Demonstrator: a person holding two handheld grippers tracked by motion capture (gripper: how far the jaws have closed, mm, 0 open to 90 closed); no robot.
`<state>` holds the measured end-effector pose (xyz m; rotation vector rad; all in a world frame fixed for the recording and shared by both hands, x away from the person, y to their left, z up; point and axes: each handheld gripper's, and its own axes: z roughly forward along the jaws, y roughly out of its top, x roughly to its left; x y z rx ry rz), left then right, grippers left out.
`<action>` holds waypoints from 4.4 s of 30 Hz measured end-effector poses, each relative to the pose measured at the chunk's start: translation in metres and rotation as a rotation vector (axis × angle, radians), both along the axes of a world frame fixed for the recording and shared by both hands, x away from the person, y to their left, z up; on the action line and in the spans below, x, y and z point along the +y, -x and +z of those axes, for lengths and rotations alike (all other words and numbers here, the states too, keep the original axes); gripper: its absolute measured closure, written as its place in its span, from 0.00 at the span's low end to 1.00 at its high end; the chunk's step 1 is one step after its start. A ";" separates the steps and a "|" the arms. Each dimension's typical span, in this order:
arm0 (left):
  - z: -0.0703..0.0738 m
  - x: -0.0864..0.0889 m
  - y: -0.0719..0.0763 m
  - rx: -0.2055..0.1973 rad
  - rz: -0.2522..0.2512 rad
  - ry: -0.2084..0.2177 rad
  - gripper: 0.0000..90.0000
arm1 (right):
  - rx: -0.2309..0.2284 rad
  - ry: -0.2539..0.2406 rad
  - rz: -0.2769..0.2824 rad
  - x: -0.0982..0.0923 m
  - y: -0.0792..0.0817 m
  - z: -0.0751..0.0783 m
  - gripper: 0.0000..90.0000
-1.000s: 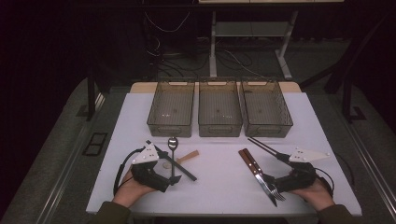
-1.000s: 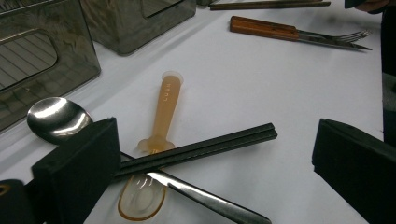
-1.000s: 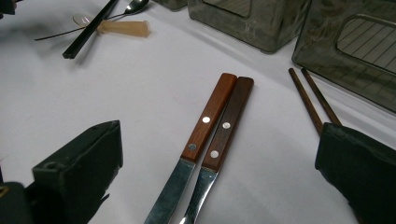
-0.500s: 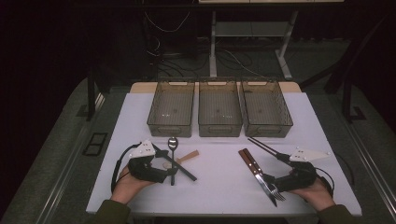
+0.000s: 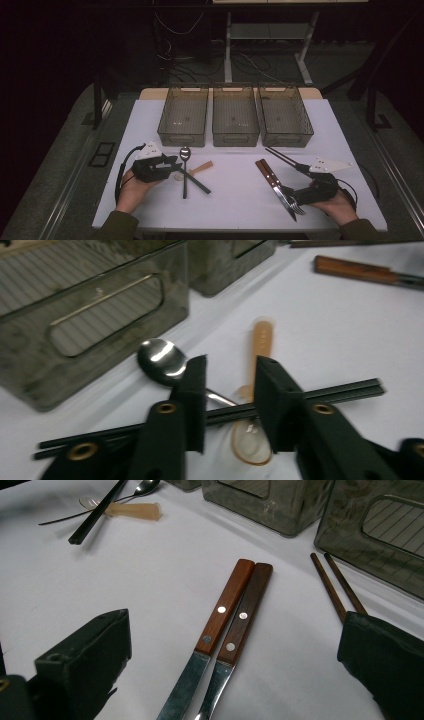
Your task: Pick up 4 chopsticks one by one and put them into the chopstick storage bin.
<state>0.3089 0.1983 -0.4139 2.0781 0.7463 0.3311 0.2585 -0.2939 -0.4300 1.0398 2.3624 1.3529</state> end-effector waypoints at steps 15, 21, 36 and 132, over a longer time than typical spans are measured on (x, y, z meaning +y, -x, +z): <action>-0.011 0.023 -0.050 0.057 0.142 -0.096 0.99 | 0.008 0.000 -0.008 -0.001 -0.001 -0.001 0.01; -0.020 0.028 -0.064 0.081 0.189 -0.150 0.99 | 0.008 -0.001 -0.008 -0.001 -0.001 -0.001 0.01; -0.028 0.029 -0.072 0.102 0.206 -0.216 0.99 | 0.007 -0.006 -0.008 -0.002 -0.001 -0.001 0.01; -0.016 0.042 -0.013 0.227 0.071 -0.290 0.99 | 0.002 -0.006 -0.017 -0.005 0.000 0.000 0.01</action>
